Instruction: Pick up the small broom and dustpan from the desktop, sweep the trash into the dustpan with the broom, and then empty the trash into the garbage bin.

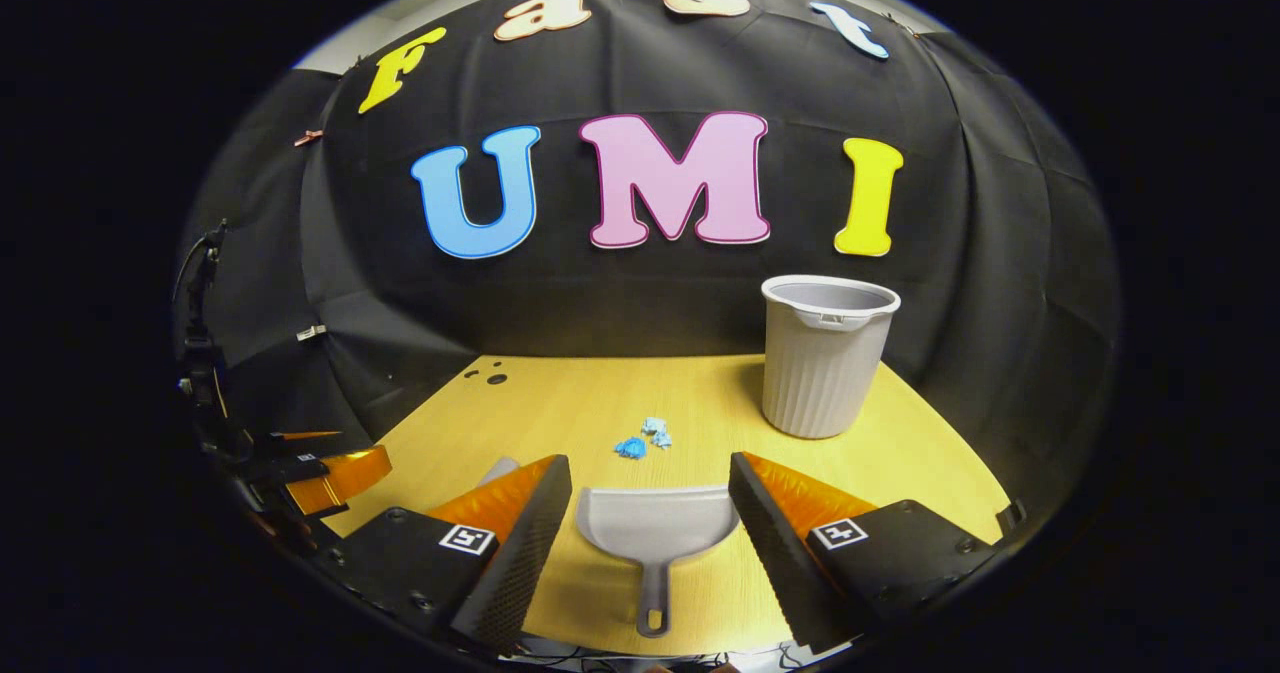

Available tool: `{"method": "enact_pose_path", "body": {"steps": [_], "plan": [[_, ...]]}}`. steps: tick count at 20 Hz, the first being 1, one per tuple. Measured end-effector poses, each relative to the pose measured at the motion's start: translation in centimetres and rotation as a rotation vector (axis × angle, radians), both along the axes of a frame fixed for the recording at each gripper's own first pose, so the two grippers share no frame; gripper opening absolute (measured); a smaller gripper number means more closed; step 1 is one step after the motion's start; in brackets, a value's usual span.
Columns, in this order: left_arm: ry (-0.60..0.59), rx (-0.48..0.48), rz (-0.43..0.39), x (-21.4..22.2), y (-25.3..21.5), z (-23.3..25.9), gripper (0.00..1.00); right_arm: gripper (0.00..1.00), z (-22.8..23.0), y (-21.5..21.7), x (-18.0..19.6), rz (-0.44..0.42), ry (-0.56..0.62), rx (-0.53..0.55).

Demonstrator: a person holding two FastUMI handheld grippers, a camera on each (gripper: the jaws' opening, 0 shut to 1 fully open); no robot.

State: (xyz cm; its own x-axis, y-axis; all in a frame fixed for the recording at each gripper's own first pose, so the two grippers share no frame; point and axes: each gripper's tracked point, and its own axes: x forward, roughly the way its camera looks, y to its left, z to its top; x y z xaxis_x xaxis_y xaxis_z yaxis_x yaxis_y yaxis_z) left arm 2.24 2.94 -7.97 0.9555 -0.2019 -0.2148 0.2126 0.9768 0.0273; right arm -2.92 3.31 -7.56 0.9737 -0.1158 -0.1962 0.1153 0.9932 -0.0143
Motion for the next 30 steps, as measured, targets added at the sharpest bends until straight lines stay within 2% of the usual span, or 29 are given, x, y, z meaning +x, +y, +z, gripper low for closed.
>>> {"method": "enact_pose_path", "body": {"steps": [2, 6, 7, 8, 18, 22, 24, 25, 26, 27, 29, 30], "plan": [[0.044, 0.049, 0.03, 0.8, 1.3, -1.3, 0.96, 0.99, -0.7, 0.2, -0.3, -0.009, 0.016, 0.012], [0.187, 0.099, -0.03, 1.7, 0.8, -5.4, 0.96, 0.99, -2.6, 0.1, -1.1, -0.038, 0.063, 0.041], [0.227, 0.11, -0.039, 2.0, 0.8, -6.4, 0.92, 0.99, -3.1, 0.1, -1.4, -0.045, 0.076, 0.047], [0.273, 0.124, -0.038, 2.3, 0.9, -7.6, 0.95, 0.99, -3.6, 0.1, -1.7, -0.05, 0.087, 0.051], [0.611, 0.256, -0.144, 6.3, 0.0, -16.3, 0.95, 0.99, -7.4, -0.8, -4.1, -0.126, 0.184, 0.089], [0.711, 0.261, -0.149, 7.7, -0.7, -18.4, 0.89, 0.99, -8.9, -1.6, -5.9, -0.168, 0.225, 0.115], [0.762, 0.256, -0.148, 7.7, -0.9, -19.4, 0.82, 0.99, -9.3, -1.9, -6.6, -0.176, 0.249, 0.123], [0.781, 0.25, -0.15, 7.8, -1.2, -19.7, 0.72, 0.99, -9.3, -2.2, -6.8, -0.179, 0.254, 0.118], [0.791, 0.256, -0.141, 7.8, -1.0, -19.9, 0.74, 0.99, -9.4, -2.5, -6.9, -0.183, 0.257, 0.114], [0.774, 0.269, -0.136, 8.3, -1.0, -19.8, 0.69, 0.99, -9.5, -2.8, -7.0, -0.189, 0.261, 0.118], [0.764, 0.292, -0.126, 8.5, -0.9, -20.0, 0.53, 0.99, -9.5, -3.0, -6.9, -0.202, 0.262, 0.141], [0.753, 0.311, -0.122, 8.8, -0.7, -20.0, 0.53, 0.99, -9.7, -3.1, -6.7, -0.207, 0.263, 0.157]]}}
